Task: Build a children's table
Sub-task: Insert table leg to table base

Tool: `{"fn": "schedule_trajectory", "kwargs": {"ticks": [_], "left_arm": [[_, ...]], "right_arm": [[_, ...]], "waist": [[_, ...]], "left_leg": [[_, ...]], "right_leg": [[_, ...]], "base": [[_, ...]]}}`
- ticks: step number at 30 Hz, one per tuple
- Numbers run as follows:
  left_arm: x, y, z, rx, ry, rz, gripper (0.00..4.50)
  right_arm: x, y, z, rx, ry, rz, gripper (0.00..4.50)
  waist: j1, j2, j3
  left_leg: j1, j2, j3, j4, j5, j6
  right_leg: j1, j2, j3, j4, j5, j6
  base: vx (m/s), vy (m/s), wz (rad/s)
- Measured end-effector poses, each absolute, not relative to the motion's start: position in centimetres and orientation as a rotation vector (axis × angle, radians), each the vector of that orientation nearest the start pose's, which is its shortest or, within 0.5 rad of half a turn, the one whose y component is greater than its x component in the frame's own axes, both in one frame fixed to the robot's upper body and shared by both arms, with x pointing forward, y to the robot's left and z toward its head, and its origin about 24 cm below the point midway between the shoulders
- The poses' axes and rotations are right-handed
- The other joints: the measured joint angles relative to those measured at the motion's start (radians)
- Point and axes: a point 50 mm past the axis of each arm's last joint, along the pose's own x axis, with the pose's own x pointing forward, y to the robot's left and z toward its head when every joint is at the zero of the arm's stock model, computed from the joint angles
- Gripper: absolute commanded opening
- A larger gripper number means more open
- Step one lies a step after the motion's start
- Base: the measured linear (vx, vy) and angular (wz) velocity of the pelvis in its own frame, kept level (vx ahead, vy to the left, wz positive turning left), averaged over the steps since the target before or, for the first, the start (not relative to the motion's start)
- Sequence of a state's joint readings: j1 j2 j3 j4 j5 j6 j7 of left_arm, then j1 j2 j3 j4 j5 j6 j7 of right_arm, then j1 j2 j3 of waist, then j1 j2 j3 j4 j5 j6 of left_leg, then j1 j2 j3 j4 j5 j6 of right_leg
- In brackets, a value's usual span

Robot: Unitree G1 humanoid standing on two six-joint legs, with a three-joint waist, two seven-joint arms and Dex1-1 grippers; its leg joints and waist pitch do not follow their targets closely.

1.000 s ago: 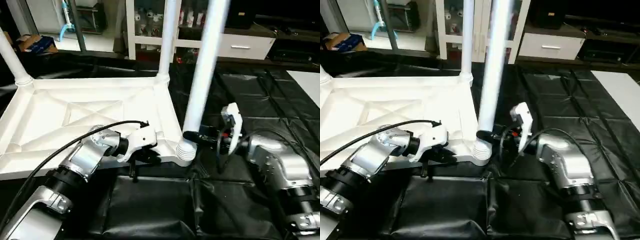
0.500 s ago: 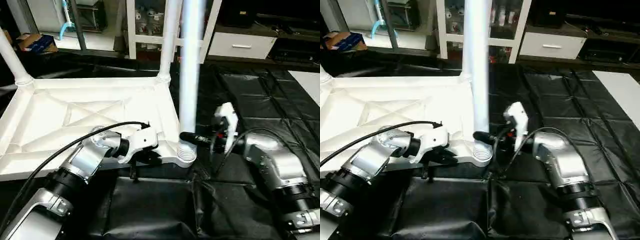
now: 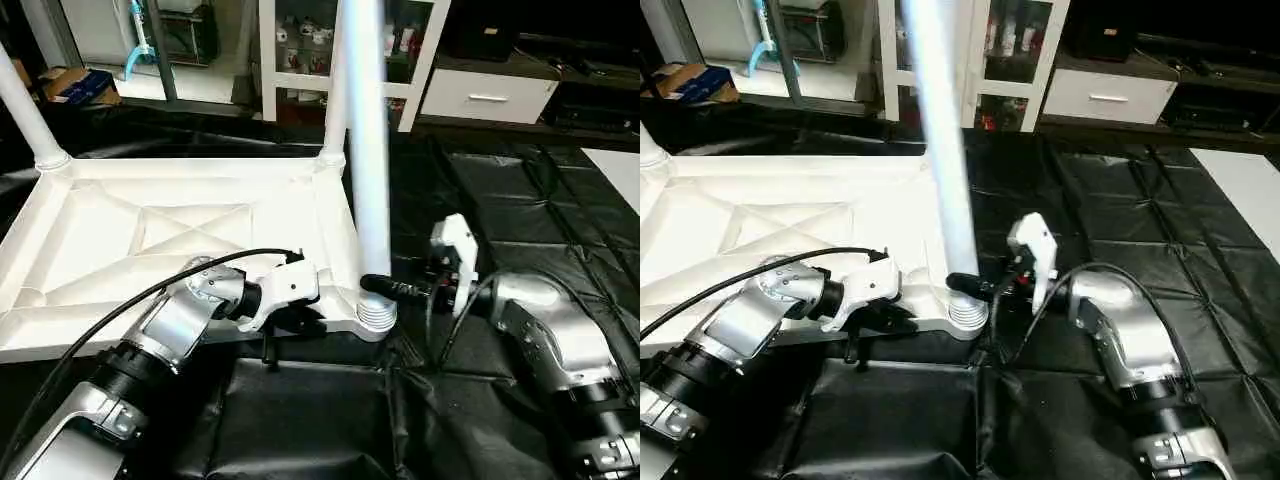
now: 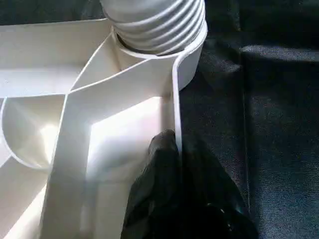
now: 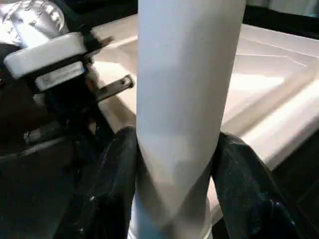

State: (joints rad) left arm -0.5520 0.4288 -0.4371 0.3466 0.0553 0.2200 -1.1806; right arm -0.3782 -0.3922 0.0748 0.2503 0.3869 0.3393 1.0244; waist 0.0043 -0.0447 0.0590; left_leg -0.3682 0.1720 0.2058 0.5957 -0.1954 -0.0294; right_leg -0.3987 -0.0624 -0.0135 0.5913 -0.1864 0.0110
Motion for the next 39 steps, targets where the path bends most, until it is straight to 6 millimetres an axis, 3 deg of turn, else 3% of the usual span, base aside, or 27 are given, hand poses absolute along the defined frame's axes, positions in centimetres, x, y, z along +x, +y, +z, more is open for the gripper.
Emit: {"fn": "schedule_trajectory", "kwargs": {"ticks": [9, 24, 35, 39], "left_arm": [[30.0, 11.2, 5.9, 0.579, 0.479, -1.408, 0.00], [30.0, 11.1, 5.8, 0.577, 0.478, -1.409, 0.00], [29.7, 11.1, 5.5, 0.575, 0.498, -1.409, 0.00], [29.7, 11.4, 5.4, 0.577, 0.505, -1.402, 0.00]], "right_arm": [[28.4, -17.0, 6.1, 0.240, 0.189, 0.981, 1.82], [26.3, -16.8, 5.7, 0.094, 0.105, 0.981, 1.82], [26.2, -17.0, 5.4, 0.088, 0.164, 0.992, 1.82], [26.8, -16.6, 5.6, 0.077, 0.180, 1.004, 1.82]], "waist": [[0.002, 0.001, 0.000], [0.002, 0.003, -0.003], [0.000, -0.008, -0.016], [-0.009, -0.010, -0.016]], "left_leg": [[-0.002, -0.001, 0.000, -0.003, 0.000, 0.000], [-0.001, -0.001, 0.001, -0.008, 0.000, 0.000], [0.003, -0.001, 0.000, -0.011, 0.000, 0.000], [0.004, -0.001, 0.000, -0.011, 0.000, 0.000]], "right_leg": [[0.002, 0.000, 0.000, -0.008, 0.000, 0.000], [0.004, 0.000, 0.000, -0.014, 0.000, 0.001], [0.009, 0.000, 0.000, -0.015, -0.005, 0.006], [0.010, 0.000, 0.000, -0.016, -0.006, 0.007]], "base": [[0.000, 0.000, 0.00], [0.000, 0.000, 0.00], [0.000, 0.000, 0.00], [0.000, 0.000, 0.00]]}}
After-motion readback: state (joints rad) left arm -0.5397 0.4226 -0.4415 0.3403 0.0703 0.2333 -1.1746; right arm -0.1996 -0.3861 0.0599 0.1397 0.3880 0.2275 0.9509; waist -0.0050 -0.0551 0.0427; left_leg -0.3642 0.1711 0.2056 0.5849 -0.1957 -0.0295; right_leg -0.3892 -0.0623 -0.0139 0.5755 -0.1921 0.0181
